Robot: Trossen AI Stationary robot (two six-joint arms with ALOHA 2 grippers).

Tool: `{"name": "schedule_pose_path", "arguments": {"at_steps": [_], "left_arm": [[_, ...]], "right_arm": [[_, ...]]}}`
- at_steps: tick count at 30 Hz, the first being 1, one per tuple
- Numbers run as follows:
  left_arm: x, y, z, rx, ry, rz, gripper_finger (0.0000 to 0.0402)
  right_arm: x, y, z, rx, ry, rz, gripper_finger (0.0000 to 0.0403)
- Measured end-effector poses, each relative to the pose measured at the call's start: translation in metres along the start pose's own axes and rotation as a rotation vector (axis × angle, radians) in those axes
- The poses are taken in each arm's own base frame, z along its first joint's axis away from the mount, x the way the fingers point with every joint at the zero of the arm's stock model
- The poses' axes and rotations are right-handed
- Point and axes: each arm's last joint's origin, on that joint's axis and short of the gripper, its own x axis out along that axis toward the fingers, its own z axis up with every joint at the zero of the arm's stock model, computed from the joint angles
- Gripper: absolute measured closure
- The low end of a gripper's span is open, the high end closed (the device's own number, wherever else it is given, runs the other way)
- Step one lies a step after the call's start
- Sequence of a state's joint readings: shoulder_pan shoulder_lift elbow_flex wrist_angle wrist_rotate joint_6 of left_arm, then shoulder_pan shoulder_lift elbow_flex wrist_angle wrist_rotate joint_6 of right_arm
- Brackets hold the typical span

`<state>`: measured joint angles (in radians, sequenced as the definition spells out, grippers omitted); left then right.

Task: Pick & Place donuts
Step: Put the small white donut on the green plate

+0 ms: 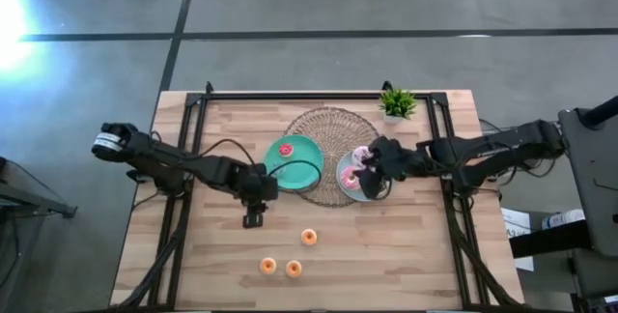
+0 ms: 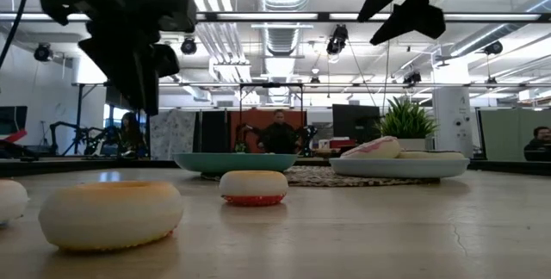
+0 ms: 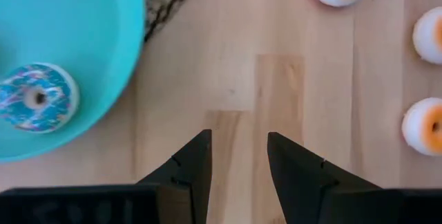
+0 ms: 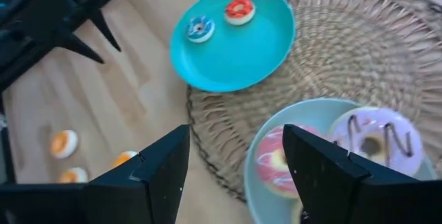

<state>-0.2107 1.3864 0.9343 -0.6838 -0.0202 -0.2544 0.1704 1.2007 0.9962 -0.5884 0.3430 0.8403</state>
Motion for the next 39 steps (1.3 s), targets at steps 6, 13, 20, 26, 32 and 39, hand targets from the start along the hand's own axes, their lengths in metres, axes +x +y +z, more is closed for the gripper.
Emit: {"name": "schedule_pose_path", "arguments": {"at_steps": [6, 13, 20, 26, 32, 39], "left_arm": [[0.0, -0.023, -0.007, -0.065, -0.011, -0.019, 0.0287], [-0.003, -0.065, -0.02, -0.141, -0.049, -0.061, 0.0287], [0.008, -0.106, -0.027, -0.222, -0.116, -0.141, 0.0287], [0.031, -0.14, -0.035, -0.153, -0.048, -0.144, 0.0297], [0.043, -0.166, -0.029, -0.05, -0.027, -0.129, 0.0314], [0.056, -0.186, -0.028, 0.026, -0.003, -0.024, 0.0314]], "right_arm": [[-0.007, 0.013, -0.015, -0.043, 0.032, 0.049, 0.0179], [-0.013, 0.023, -0.034, -0.116, 0.075, 0.097, 0.0179], [-0.011, 0.022, -0.052, -0.17, 0.115, 0.101, 0.0179], [-0.01, 0.02, -0.057, -0.127, 0.13, 0.094, 0.0179], [-0.01, 0.02, -0.057, -0.118, 0.13, 0.093, 0.0179], [-0.01, 0.02, -0.057, -0.121, 0.131, 0.092, 0.0179]]}}
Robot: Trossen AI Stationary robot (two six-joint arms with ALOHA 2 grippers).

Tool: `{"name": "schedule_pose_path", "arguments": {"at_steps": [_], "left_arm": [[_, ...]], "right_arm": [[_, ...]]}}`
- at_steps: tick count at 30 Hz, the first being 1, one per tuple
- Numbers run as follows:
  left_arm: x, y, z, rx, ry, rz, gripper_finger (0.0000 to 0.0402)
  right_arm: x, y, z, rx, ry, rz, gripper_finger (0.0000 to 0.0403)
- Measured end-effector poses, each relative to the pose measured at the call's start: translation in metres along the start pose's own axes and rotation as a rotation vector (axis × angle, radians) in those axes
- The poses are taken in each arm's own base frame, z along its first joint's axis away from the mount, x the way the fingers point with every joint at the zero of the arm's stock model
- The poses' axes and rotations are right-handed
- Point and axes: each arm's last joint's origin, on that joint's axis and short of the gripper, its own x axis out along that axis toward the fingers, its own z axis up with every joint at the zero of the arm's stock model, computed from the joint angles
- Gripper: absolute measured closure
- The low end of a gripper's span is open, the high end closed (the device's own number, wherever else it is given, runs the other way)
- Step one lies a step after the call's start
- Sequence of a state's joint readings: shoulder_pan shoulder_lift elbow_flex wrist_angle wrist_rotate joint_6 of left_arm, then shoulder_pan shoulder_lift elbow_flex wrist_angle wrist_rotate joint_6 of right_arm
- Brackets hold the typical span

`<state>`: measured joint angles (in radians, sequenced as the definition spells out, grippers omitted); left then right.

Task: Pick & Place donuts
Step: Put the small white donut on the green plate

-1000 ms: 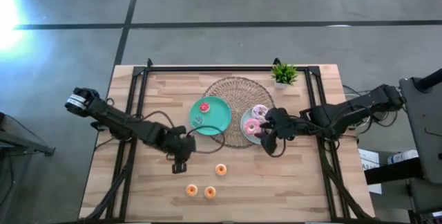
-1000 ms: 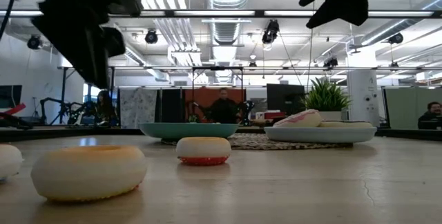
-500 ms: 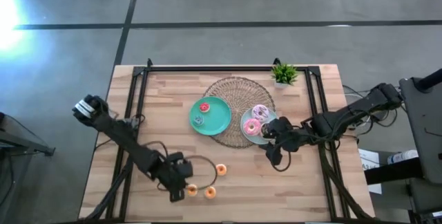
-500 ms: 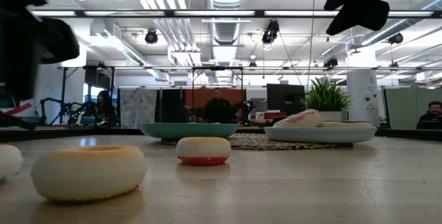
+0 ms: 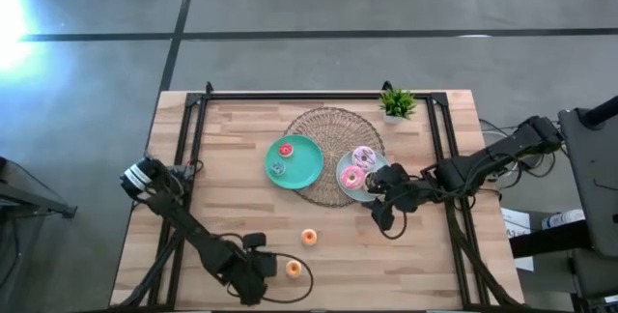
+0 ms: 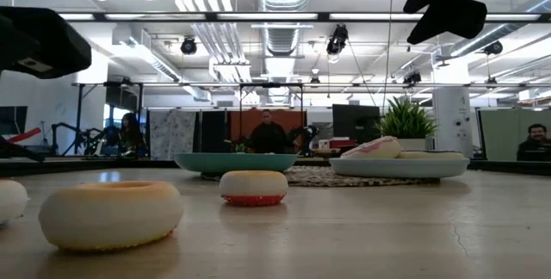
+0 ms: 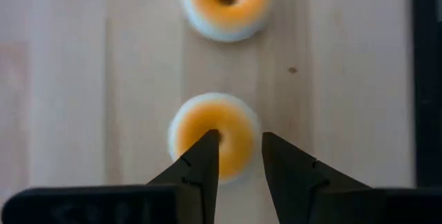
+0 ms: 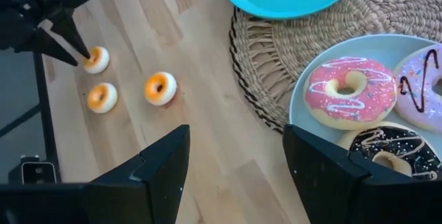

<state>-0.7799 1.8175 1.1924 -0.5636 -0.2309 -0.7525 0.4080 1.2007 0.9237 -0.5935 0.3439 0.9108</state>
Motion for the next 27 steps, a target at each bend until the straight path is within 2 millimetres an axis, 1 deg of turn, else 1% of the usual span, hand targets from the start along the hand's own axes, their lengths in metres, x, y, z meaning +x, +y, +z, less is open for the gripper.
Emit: {"name": "schedule_pose_path", "arguments": {"at_steps": [5, 11, 16, 24, 27], "left_arm": [[-0.004, -0.001, 0.001, -0.019, -0.023, 0.083, 0.029], [-0.005, -0.007, 0.0, -0.032, -0.019, 0.033, 0.0265], [-0.004, -0.014, -0.004, 0.004, -0.027, 0.009, 0.0268], [0.017, -0.016, -0.009, 0.018, -0.015, 0.056, 0.0279], [0.02, -0.016, -0.01, 0.019, -0.014, 0.07, 0.0285]], "right_arm": [[0.0, 0.0, 0.0, -0.003, 0.001, -0.002, 0.0179], [0.0, 0.0, 0.0, -0.002, 0.001, -0.002, 0.0179], [0.0, 0.0, 0.0, -0.002, 0.002, -0.001, 0.0179], [0.0, -0.001, -0.001, -0.008, 0.005, -0.006, 0.0179], [0.0, -0.002, -0.001, -0.01, 0.01, -0.012, 0.0179]]}}
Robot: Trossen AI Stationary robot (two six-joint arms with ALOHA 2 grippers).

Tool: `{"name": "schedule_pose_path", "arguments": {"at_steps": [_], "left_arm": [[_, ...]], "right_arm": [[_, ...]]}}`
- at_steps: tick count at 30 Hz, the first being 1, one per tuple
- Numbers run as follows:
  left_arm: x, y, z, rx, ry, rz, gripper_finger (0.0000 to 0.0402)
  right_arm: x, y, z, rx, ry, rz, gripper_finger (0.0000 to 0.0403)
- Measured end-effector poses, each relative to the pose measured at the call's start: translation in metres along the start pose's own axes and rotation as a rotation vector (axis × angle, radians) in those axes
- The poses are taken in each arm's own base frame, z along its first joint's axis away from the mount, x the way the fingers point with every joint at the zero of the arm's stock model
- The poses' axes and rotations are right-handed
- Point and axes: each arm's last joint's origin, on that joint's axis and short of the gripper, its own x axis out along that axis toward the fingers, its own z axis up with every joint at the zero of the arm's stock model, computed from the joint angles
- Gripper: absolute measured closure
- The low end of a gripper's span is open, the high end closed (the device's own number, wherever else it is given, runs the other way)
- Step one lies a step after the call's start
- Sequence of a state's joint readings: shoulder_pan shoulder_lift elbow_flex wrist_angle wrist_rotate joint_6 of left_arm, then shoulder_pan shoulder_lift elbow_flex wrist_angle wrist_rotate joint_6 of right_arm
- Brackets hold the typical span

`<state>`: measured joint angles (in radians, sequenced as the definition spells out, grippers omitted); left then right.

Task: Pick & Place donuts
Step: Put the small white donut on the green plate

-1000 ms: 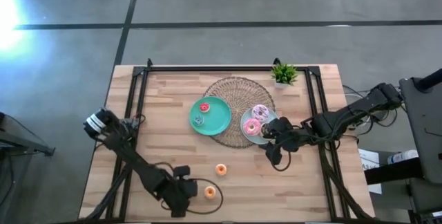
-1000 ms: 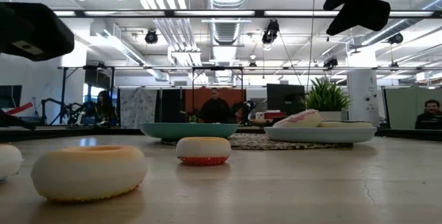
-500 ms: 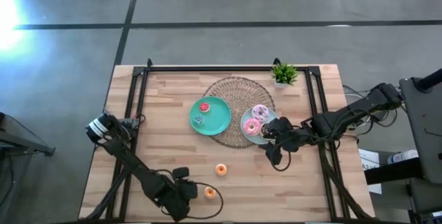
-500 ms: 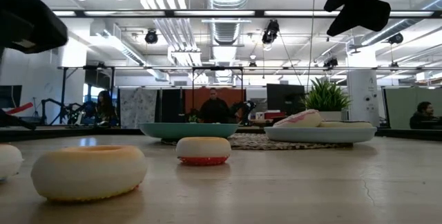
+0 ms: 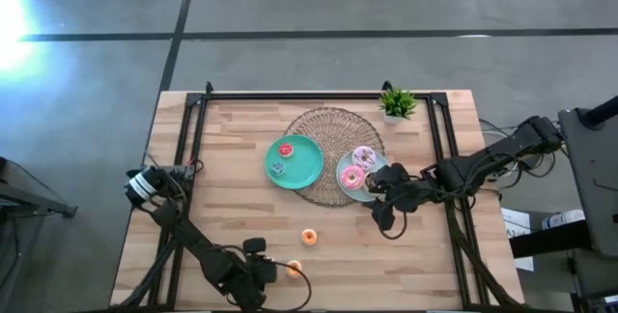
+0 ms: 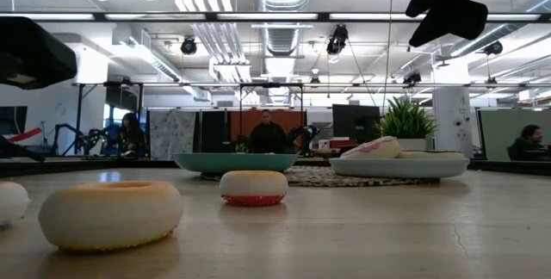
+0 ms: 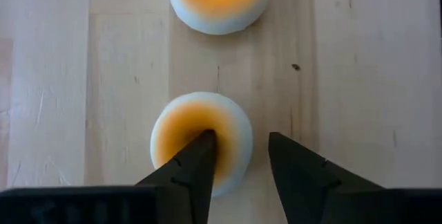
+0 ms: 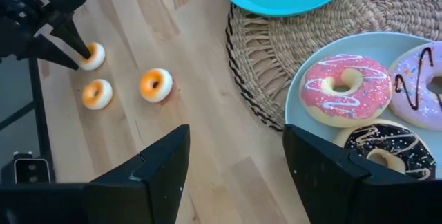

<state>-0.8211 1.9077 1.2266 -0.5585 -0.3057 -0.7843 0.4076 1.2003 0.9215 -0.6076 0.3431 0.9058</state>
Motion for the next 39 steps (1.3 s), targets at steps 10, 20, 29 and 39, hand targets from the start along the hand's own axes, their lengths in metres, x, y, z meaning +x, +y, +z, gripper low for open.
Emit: {"name": "schedule_pose_path", "arguments": {"at_steps": [10, 20, 29, 39], "left_arm": [[0.002, 0.024, 0.002, -0.078, 0.04, 0.173, 0.0388], [-0.051, 0.07, 0.04, -0.274, -0.075, 0.052, 0.0401], [-0.088, 0.139, 0.055, -0.492, -0.516, -0.589, 0.0401], [-0.086, 0.197, 0.055, -0.568, -0.732, -0.634, 0.0401]], "right_arm": [[0.0, -0.002, -0.001, -0.006, 0.013, -0.023, 0.0179], [0.001, -0.004, 0.0, -0.001, -0.003, -0.043, 0.0179], [-0.001, 0.012, 0.013, -0.198, -0.124, 0.115, 0.0179], [0.014, 0.035, 0.035, -0.5, -0.328, 0.206, 0.0179]]}}
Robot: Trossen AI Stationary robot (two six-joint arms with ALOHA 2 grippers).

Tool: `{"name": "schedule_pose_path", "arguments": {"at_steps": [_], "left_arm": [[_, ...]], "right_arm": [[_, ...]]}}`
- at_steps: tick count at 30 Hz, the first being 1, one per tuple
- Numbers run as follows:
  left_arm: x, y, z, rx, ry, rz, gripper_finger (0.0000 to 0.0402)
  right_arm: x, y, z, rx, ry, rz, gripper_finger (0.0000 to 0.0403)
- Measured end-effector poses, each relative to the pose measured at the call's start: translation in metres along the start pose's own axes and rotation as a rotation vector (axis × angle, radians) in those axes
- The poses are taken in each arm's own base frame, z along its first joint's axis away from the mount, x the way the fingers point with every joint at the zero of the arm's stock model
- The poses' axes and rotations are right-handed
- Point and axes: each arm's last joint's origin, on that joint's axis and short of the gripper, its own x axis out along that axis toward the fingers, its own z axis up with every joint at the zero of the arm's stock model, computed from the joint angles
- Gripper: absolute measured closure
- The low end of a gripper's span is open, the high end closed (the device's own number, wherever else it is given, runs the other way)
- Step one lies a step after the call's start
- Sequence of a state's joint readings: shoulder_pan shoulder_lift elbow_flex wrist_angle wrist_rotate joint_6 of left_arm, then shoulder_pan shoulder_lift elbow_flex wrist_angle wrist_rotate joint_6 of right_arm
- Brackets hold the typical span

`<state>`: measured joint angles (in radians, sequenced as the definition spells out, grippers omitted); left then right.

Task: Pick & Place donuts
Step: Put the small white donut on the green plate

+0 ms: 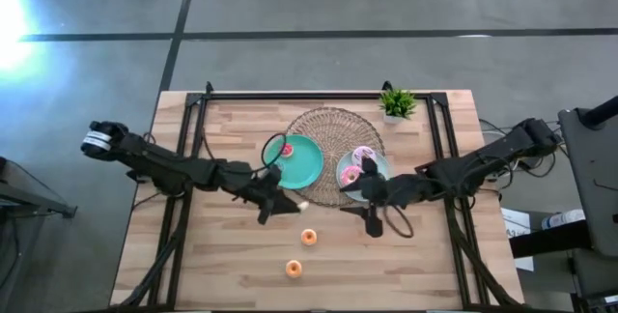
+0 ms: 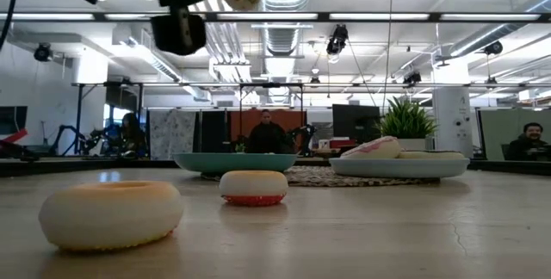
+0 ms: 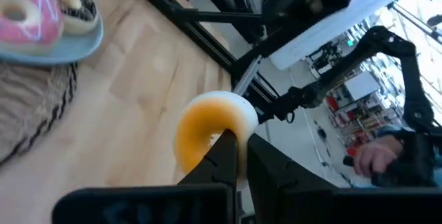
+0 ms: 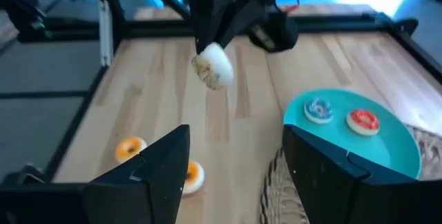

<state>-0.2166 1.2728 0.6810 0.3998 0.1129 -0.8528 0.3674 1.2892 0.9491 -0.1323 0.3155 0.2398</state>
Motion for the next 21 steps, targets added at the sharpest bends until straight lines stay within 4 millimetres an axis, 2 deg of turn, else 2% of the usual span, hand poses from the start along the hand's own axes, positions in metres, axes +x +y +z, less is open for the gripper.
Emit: {"name": "schedule_pose_path", "arguments": {"at_steps": [6, 13, 15, 21], "left_arm": [[0.021, -0.002, 0.011, 0.063, 0.083, -0.064, 0.0402], [0.04, 0.004, 0.013, 0.09, 0.149, -0.056, 0.0402], [0.041, 0.005, 0.015, 0.097, 0.152, -0.044, 0.0402], [0.043, 0.004, 0.026, 0.133, 0.127, -0.068, 0.0401]], "right_arm": [[0.031, 0.007, 0.004, -0.07, 0.079, -0.003, 0.0179], [0.047, 0.016, 0.017, -0.138, 0.16, -0.011, 0.0179], [0.052, 0.02, 0.023, -0.165, 0.145, 0.009, 0.0179], [0.059, 0.023, 0.026, -0.186, 0.218, 0.039, 0.0179]]}}
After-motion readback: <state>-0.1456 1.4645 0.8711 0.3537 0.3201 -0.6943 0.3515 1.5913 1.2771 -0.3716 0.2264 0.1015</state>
